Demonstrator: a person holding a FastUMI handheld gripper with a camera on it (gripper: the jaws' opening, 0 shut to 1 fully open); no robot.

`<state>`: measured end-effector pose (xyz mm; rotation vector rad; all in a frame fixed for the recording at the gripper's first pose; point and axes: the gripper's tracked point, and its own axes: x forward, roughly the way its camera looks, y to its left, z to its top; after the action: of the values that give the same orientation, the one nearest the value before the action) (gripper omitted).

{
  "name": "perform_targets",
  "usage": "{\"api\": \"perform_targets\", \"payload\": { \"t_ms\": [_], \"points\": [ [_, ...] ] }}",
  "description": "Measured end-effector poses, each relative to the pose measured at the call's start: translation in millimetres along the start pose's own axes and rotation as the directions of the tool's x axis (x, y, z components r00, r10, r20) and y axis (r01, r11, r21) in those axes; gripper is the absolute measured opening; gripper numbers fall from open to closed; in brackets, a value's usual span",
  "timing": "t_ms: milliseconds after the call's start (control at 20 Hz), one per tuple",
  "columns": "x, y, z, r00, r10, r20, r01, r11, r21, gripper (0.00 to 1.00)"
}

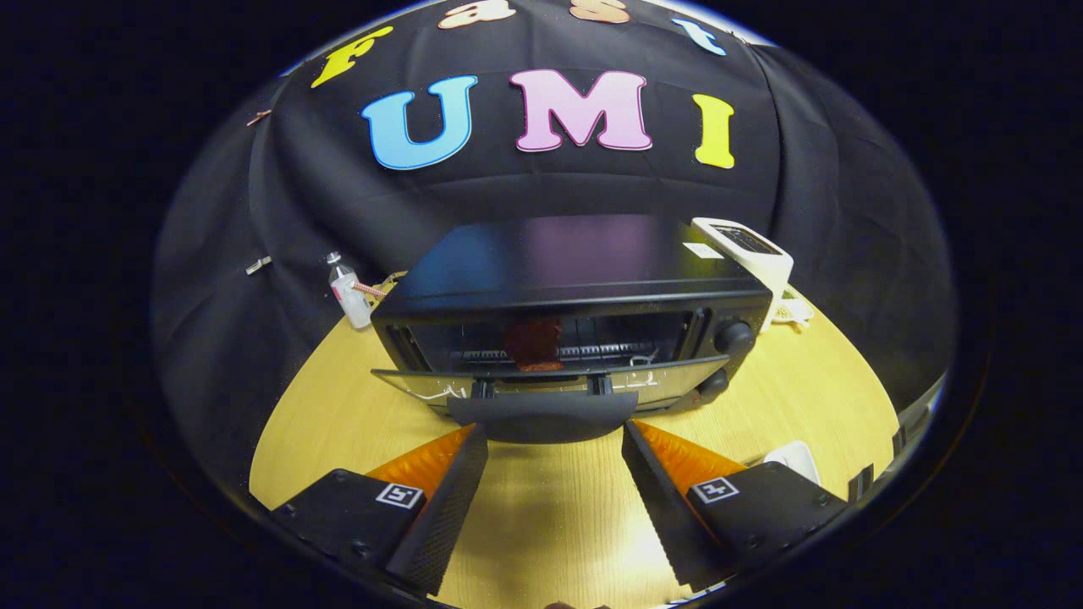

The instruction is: Open the toaster oven, put the food inside, and close the toaster oven door.

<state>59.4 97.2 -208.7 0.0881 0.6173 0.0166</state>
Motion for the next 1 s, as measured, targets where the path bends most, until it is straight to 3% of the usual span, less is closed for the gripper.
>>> {"api": "perform_targets", "payload": {
  "t_ms": [200,600,850,1000],
  "points": [
    [7,2,28,0.999,0.019,0.041,-0.019,1.0,0.009,0.99],
    [-35,11,79,0.984,0.06,0.17,-0.059,0.998,-0.008,0.99],
    [-84,16,138,0.944,0.069,0.323,-0.069,0.998,-0.011,0.98],
    [-122,16,171,0.901,0.058,0.431,-0.059,0.998,-0.01,0.98]
  ]
}}
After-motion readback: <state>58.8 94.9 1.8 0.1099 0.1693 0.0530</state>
